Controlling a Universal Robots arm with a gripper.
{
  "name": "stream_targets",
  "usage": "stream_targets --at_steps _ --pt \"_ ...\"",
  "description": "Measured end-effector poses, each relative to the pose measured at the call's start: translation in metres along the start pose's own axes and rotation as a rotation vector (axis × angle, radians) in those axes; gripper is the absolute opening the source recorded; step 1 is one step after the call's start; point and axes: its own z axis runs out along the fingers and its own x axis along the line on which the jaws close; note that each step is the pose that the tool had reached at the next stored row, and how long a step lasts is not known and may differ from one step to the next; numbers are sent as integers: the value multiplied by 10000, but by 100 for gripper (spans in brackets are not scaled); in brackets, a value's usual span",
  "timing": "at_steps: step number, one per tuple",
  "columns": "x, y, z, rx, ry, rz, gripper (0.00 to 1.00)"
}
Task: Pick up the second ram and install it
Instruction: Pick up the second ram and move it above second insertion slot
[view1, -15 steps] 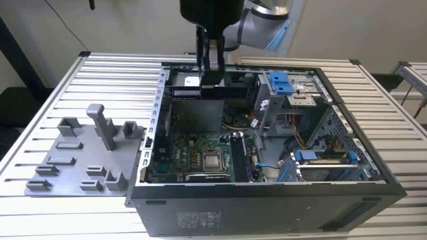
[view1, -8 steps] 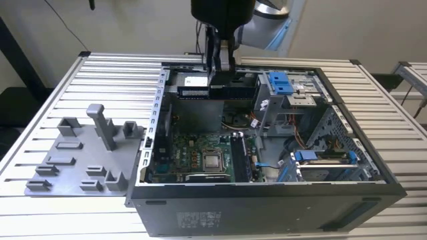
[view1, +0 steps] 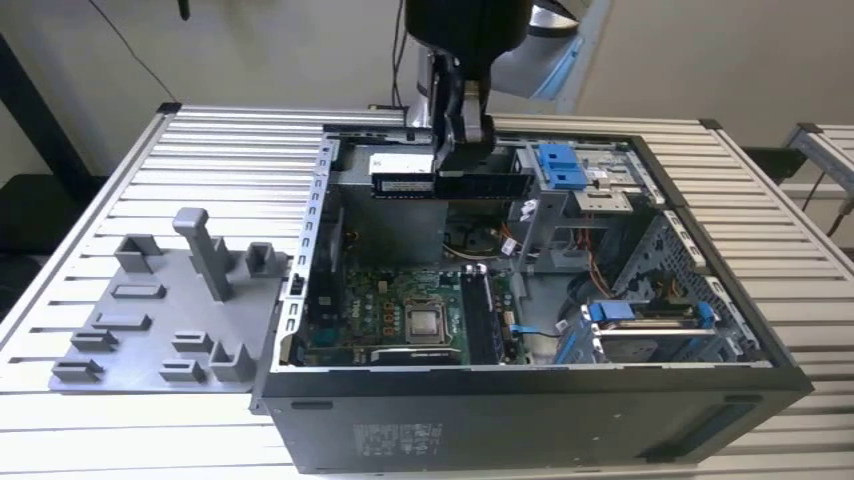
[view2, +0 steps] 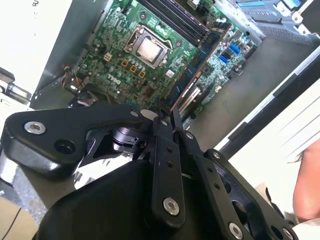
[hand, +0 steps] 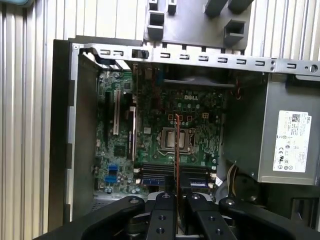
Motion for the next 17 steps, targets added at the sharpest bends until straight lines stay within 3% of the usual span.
stream_targets --at_steps 17 --pt "13 -297 -1 -1 1 -30 14"
